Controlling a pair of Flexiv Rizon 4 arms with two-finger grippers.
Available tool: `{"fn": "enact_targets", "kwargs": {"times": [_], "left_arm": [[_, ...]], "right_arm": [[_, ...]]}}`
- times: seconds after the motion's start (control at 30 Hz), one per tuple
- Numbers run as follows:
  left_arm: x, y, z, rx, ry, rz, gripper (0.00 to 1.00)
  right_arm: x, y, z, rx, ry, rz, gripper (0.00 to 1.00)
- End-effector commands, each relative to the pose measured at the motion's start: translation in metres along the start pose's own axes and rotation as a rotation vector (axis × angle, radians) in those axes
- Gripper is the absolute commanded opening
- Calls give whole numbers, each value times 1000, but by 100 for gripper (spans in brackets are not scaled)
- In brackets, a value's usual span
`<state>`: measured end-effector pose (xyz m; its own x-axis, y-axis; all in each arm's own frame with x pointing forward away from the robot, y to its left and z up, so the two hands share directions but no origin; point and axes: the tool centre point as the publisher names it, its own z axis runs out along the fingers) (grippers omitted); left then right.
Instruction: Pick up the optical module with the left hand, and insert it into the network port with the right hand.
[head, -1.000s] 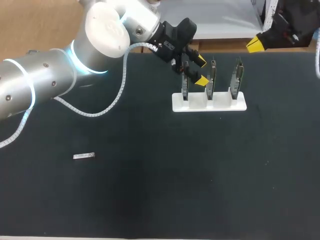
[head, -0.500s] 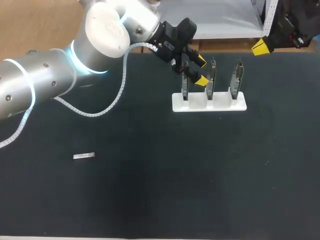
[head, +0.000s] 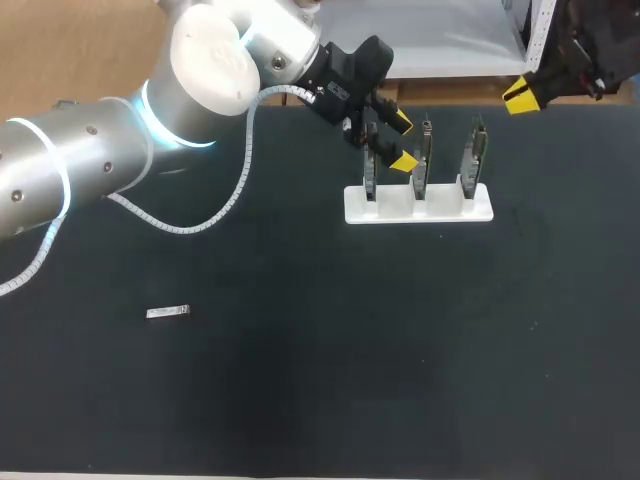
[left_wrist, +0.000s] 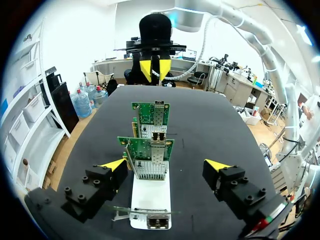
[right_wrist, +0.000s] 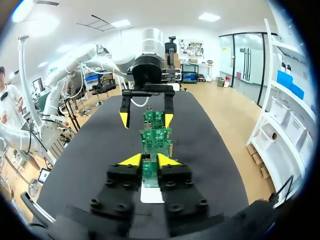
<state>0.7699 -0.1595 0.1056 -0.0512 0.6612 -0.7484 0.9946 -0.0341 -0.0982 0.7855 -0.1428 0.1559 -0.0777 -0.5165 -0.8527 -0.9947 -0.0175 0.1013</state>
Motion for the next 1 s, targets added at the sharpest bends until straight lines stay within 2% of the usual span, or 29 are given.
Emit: {"fn": "enact_targets", "kwargs": {"times": [0.03, 0.6, 1.0], "left_arm": [[-1, 2, 0, 4, 5, -2, 100], [-2, 4, -9, -15, -2, -1, 100], [-22, 16, -36, -82, -57, 25, 100]], "right_arm": [[0, 4, 0, 10, 1, -1, 100], [0, 4, 0, 10, 1, -1, 100], [0, 4, 0, 10, 1, -1, 100]]}}
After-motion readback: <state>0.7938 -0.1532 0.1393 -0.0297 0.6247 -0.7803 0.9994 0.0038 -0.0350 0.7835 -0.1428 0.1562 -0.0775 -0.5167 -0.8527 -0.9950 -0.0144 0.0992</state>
